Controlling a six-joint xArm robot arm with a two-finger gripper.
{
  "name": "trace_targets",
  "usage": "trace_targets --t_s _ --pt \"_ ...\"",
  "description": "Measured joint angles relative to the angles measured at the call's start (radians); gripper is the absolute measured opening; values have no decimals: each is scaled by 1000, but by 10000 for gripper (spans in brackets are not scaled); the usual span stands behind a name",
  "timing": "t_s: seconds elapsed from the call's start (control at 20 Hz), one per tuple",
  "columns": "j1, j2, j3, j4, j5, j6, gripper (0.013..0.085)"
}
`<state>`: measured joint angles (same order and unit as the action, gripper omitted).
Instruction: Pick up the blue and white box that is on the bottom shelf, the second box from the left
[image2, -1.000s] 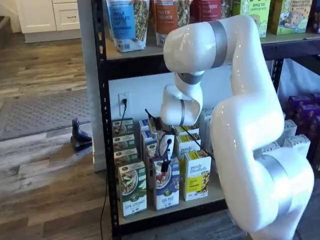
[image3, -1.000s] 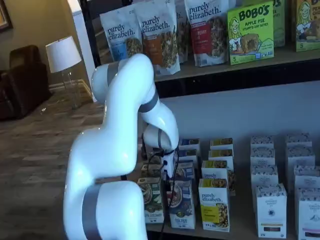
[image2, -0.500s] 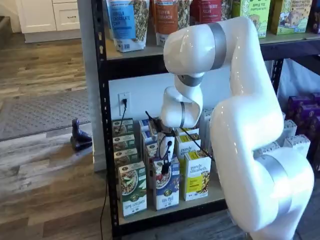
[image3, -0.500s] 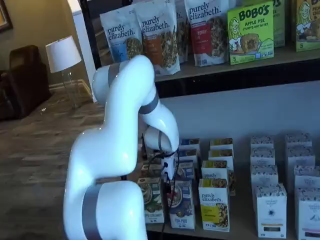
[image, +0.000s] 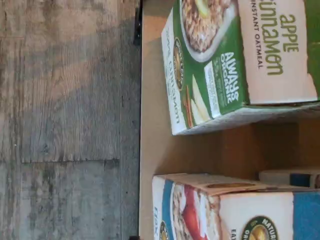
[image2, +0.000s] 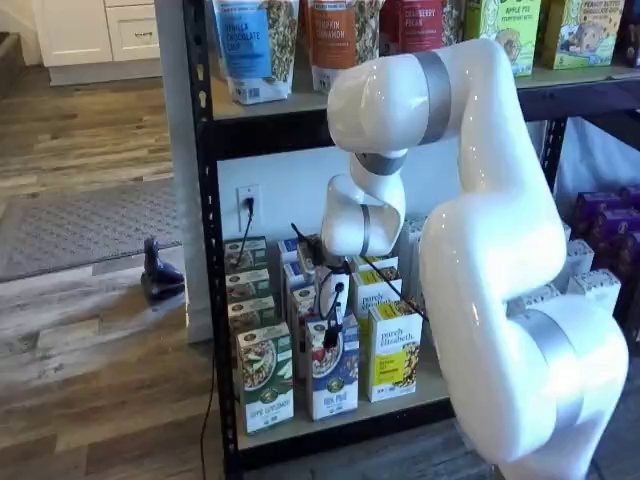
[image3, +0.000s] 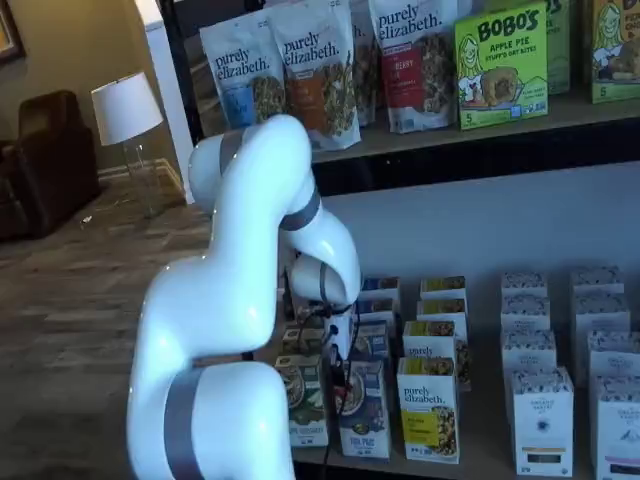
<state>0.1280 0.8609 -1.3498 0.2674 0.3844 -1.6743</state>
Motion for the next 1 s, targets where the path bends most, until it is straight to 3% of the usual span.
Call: trace_targets --t_s 0.15,1.0 --pt "-3 12 -24 6 16 -7 850" --pt "-11 135 -176 -86 56 70 850"
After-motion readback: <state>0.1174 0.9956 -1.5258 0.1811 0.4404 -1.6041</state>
